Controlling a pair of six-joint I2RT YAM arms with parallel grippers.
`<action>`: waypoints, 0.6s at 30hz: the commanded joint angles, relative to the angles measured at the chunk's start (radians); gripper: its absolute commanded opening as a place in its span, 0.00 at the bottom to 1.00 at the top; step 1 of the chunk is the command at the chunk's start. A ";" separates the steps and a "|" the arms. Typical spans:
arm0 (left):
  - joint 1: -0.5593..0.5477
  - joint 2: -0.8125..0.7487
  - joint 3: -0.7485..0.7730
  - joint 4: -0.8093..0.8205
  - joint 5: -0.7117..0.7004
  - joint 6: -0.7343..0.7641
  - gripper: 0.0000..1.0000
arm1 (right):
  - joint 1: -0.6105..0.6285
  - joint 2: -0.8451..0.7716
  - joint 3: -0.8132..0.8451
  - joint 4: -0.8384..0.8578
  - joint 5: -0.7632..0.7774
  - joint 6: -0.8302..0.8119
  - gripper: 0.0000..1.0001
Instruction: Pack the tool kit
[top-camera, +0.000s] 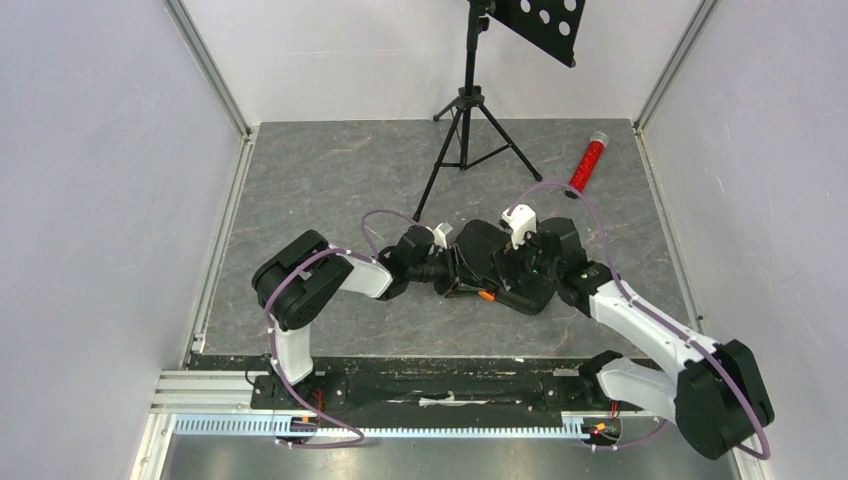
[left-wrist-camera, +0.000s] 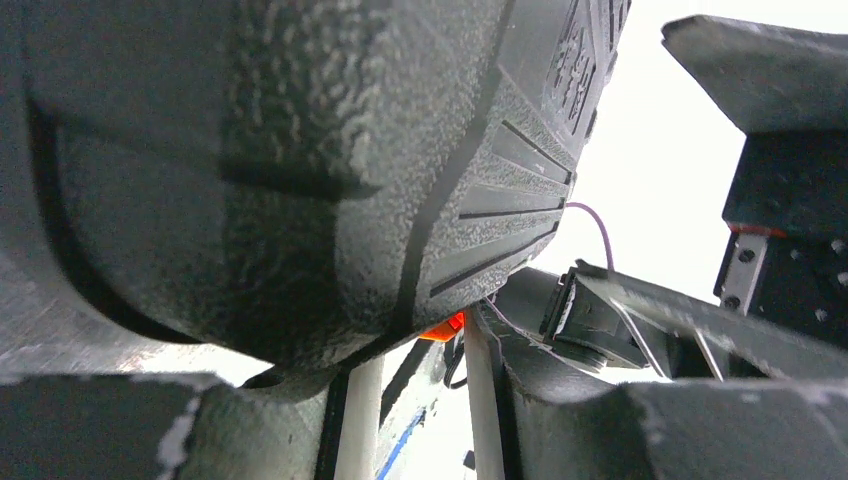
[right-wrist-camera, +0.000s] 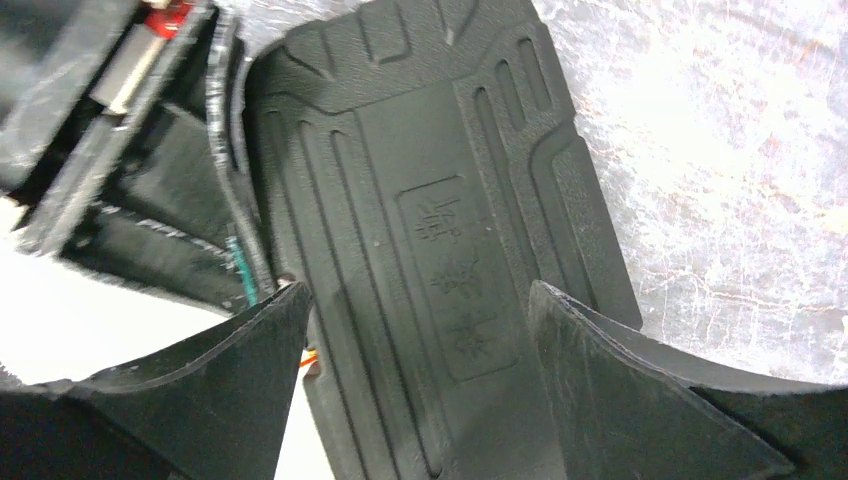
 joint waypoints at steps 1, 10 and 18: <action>-0.010 -0.020 0.046 0.035 -0.007 -0.026 0.39 | 0.045 -0.099 0.018 -0.066 -0.005 -0.069 0.83; -0.010 -0.016 0.063 0.021 -0.001 -0.022 0.39 | 0.242 -0.212 -0.091 -0.084 0.118 -0.247 0.84; -0.010 -0.015 0.071 0.007 0.002 -0.019 0.39 | 0.330 -0.184 -0.164 -0.022 0.292 -0.321 0.90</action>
